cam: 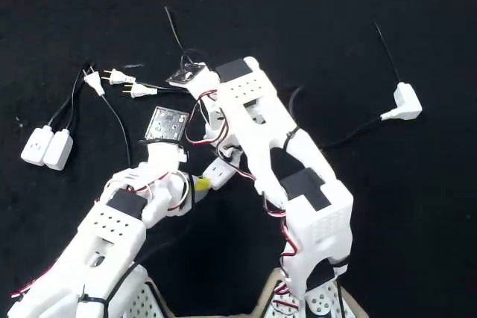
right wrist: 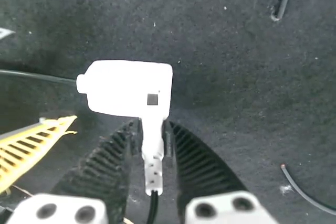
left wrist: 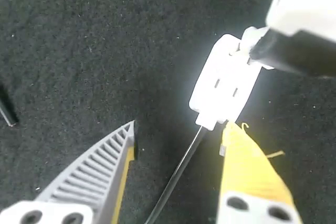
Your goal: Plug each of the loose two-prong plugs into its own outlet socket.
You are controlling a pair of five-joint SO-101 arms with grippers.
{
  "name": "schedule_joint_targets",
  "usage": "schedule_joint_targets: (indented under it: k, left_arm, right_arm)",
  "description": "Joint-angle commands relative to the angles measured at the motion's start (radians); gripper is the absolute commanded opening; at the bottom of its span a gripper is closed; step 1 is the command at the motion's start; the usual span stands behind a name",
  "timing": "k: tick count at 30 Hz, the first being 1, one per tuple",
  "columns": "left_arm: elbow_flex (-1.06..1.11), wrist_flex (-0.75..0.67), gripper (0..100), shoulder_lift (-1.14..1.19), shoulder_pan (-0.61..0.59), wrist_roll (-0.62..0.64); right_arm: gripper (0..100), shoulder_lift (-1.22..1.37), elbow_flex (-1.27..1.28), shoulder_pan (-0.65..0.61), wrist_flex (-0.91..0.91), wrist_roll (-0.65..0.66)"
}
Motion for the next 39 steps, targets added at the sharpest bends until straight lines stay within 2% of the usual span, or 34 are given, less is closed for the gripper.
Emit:
schedule_joint_targets:
  k: [1, 21, 25, 33, 39]
  left_arm:
    - [-0.018, 0.003, 27, -0.008, 0.008, -0.009]
    - [-0.018, 0.003, 27, -0.008, 0.007, -0.009]
    - [-0.015, 0.003, 27, -0.008, 0.007, -0.009]
    - [-0.016, 0.003, 27, -0.008, 0.007, -0.009]
    - [-0.016, 0.002, 27, -0.008, 0.007, -0.009]
  right_arm:
    - [1.0, -0.044, -0.027, -0.028, -0.012, -0.003]
    - [1.0, -0.082, -0.022, -0.029, -0.012, 0.003]
    - [1.0, -0.088, -0.028, -0.023, 0.052, 0.051]
    - [1.0, -0.088, -0.065, 0.011, 0.072, 0.049]
    - [1.0, -0.085, -0.18, 0.025, 0.18, 0.054]
